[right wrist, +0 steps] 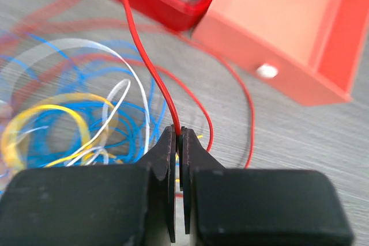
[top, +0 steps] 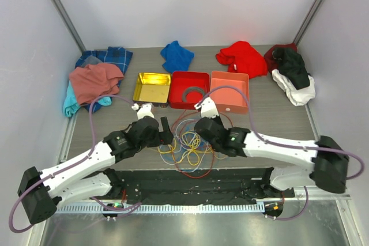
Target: Untangle the cables
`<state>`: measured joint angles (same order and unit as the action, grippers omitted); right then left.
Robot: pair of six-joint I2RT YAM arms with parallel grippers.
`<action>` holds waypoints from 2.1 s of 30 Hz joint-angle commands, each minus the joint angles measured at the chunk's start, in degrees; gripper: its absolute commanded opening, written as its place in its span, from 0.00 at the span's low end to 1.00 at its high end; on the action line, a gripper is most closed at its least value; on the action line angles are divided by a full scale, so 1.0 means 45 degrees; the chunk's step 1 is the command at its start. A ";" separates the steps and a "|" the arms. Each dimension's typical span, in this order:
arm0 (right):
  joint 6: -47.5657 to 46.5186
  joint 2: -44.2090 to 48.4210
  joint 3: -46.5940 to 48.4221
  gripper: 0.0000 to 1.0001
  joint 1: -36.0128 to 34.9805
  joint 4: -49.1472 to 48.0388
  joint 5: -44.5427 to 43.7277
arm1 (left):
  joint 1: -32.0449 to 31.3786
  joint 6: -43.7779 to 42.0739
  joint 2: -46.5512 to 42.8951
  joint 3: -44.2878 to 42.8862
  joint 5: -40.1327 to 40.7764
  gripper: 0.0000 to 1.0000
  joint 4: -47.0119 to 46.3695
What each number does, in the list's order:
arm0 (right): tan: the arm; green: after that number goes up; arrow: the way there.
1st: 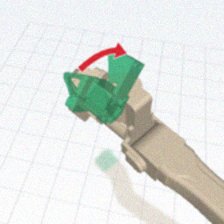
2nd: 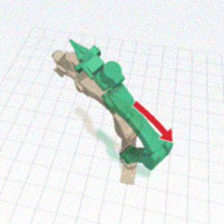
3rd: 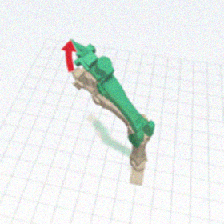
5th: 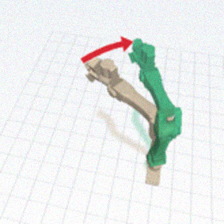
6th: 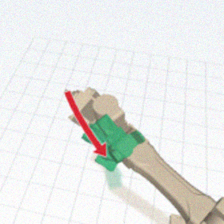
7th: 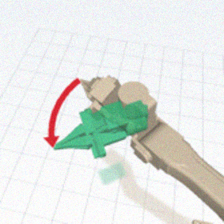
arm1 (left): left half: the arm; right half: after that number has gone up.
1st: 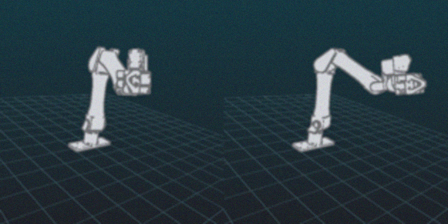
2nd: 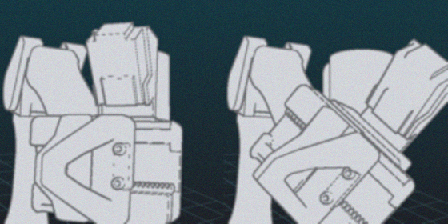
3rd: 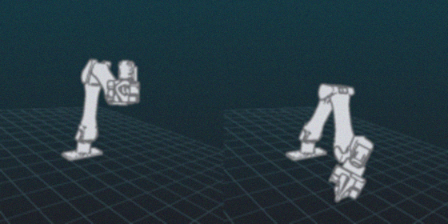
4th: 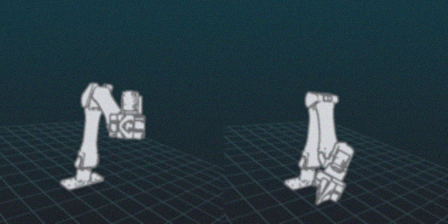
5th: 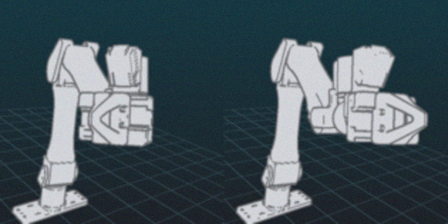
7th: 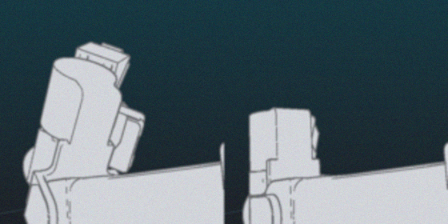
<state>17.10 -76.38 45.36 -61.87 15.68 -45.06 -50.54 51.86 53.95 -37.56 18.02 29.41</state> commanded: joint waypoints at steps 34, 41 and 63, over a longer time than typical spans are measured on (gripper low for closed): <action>-0.2121 0.1037 1.6752 0.01 -0.1526 0.2004 0.2395 | -0.0018 -0.0898 -0.3708 -0.0716 0.2284 1.00 -0.1223; -0.2082 0.0332 1.8885 0.01 -0.1545 0.2217 0.3294 | -0.0018 -0.1463 -0.4041 -0.0755 0.2051 1.00 -0.2042; -0.1477 0.1758 1.5349 0.01 -0.1545 0.1573 0.2884 | -0.0213 -0.2109 -0.2519 0.2995 -0.3341 1.00 -1.3369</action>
<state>9.85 -69.58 114.67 -68.53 25.30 -32.47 -50.74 43.03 40.23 -24.38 5.89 -19.49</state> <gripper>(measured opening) 0.045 0.996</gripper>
